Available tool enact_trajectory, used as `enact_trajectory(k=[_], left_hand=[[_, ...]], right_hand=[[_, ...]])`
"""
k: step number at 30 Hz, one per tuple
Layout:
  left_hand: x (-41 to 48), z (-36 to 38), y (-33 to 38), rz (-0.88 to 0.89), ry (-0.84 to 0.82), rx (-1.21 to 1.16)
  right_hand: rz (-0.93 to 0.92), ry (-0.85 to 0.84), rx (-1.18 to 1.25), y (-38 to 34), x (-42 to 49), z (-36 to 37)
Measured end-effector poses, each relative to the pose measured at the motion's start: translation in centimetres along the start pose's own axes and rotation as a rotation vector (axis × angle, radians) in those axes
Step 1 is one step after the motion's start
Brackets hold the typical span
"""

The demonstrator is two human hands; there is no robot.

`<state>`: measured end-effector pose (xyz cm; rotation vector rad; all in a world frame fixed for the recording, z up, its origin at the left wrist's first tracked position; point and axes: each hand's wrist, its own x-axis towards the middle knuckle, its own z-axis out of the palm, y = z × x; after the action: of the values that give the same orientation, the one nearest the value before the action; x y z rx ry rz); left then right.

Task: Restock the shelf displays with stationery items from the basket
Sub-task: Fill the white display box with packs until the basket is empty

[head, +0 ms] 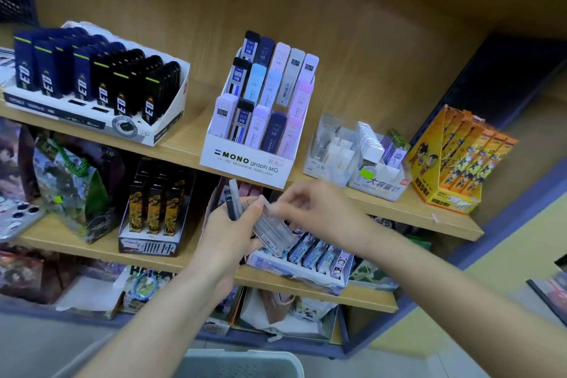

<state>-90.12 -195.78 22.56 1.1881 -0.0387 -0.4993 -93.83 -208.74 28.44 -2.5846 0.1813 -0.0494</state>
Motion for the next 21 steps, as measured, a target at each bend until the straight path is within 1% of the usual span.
enact_trajectory(k=[3,6,8,10,12,14,15,18,21], left_hand=[[-0.2,-0.1,0.0,0.004,0.006,0.011],[-0.4,-0.3,0.2,-0.006,-0.027,-0.051],[-0.5,-0.5,0.5,-0.006,-0.044,-0.076],[-0.5,-0.8,0.8,0.004,-0.065,-0.094],[-0.5,-1.2,0.9,0.014,-0.069,-0.094],[-0.5,-1.4,1.0,0.027,-0.063,-0.097],[-0.5,-1.5,1.1,0.035,-0.063,-0.099],[-0.6,-1.8,1.2,0.048,-0.075,-0.112],[-0.5,-1.8,1.2,0.052,-0.081,-0.115]], right_hand=[[0.009,-0.037,0.09,0.2,-0.3,0.9],[0.017,-0.043,0.078,-0.2,-0.7,0.6],[0.028,-0.022,0.121,-0.5,-1.0,-0.7],[0.041,0.07,0.221,-0.8,-1.2,-2.8],[0.036,0.265,0.251,-0.6,-0.9,-5.3],[-0.001,0.484,0.171,-0.1,-0.1,-7.6],[-0.032,0.564,0.117,0.3,0.5,-8.4],[-0.061,0.683,0.02,1.5,2.7,-9.9],[-0.04,0.724,0.012,2.8,4.9,-10.4]])
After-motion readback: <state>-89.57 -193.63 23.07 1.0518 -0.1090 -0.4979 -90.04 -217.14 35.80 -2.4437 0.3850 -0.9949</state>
